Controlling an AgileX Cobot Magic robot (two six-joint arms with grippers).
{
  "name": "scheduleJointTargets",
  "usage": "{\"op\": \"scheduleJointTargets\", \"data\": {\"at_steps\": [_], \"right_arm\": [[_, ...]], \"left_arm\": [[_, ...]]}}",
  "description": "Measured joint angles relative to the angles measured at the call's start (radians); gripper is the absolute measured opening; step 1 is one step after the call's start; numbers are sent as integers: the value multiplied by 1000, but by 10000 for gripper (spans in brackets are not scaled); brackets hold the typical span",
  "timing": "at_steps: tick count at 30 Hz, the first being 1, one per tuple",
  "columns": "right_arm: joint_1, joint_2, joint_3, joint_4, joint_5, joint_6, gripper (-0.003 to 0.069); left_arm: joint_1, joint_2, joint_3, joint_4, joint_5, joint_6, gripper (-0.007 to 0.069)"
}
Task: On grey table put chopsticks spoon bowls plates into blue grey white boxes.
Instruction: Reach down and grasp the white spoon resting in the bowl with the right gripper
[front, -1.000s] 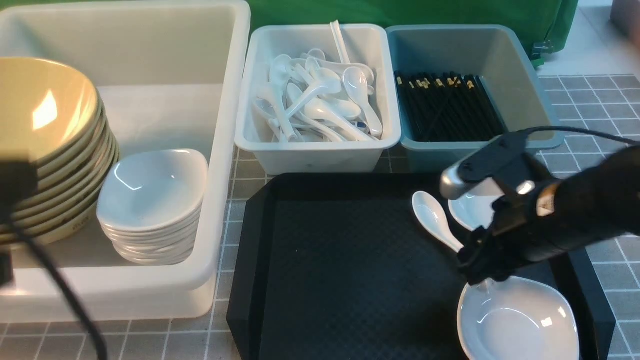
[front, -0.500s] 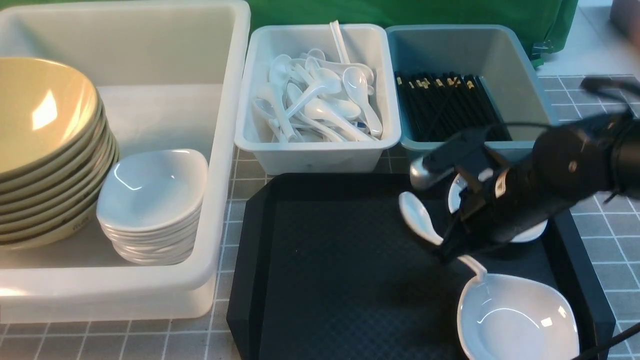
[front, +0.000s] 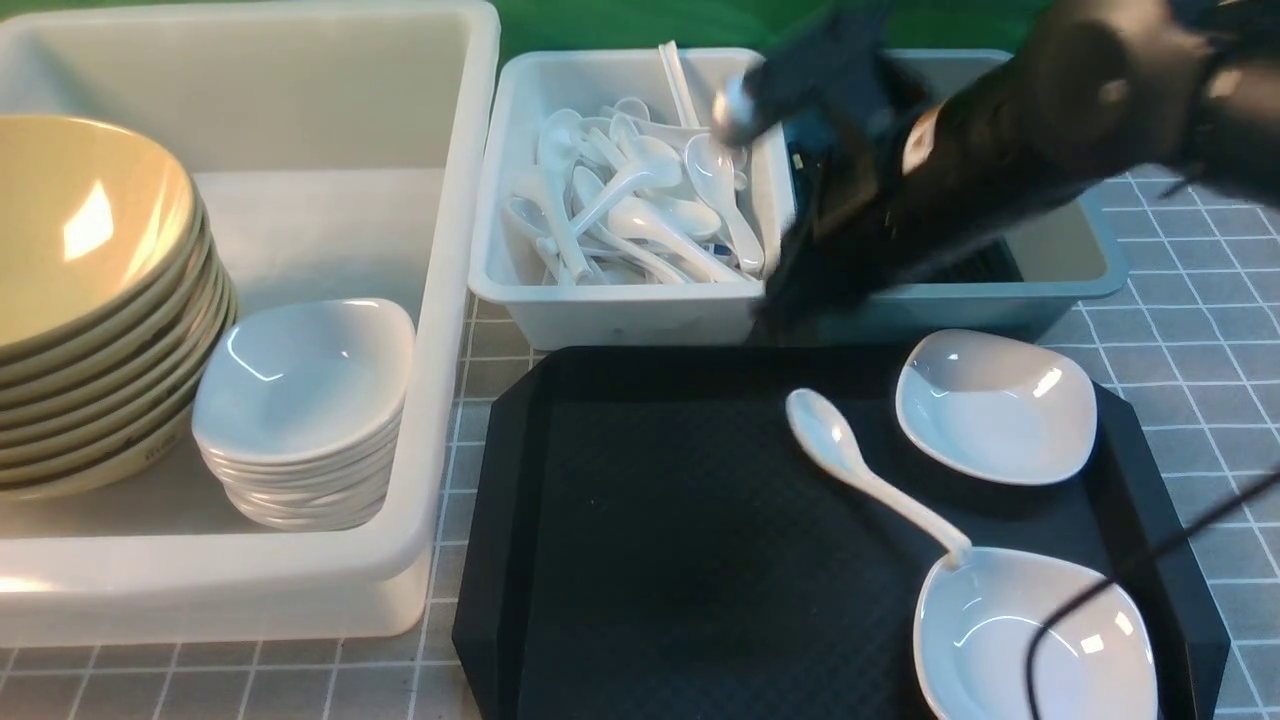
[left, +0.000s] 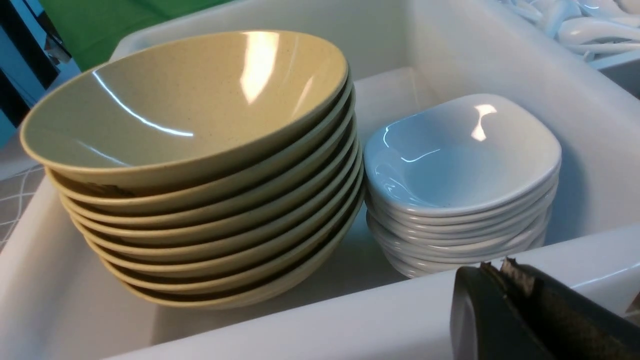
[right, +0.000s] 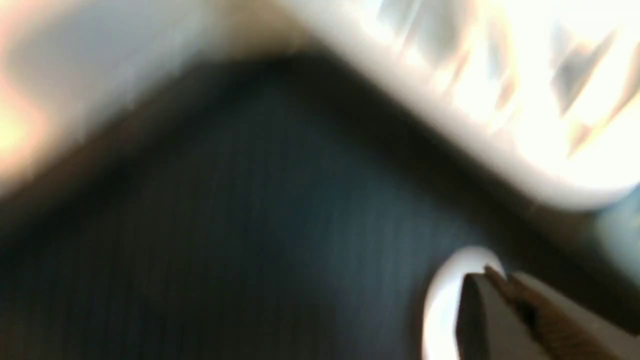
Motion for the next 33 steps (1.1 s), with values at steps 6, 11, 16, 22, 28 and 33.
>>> {"op": "scheduleJointTargets", "data": {"at_steps": [6,11,16,22,28,33], "right_arm": [[0,113,2,-88,129,11,352],[0,188,2,-120,116,18,424],[0,233,-3,-126,102,33,269],[0,184,-22,-126,128,26,35],[0,87,-58,-126,139,16,33],[-25,76,-47,-126,208,103,76]], "left_arm": [[0,-1,0,0,0,0,-8],[0,-1,1,0,-1,0,-8],[0,-1,1,0,-1,0,-8],[0,-1,1,3,-1,0,-8],[0,-1,1,11,-2,0,-8],[0,-1,1,18,-2,0,-8]]}}
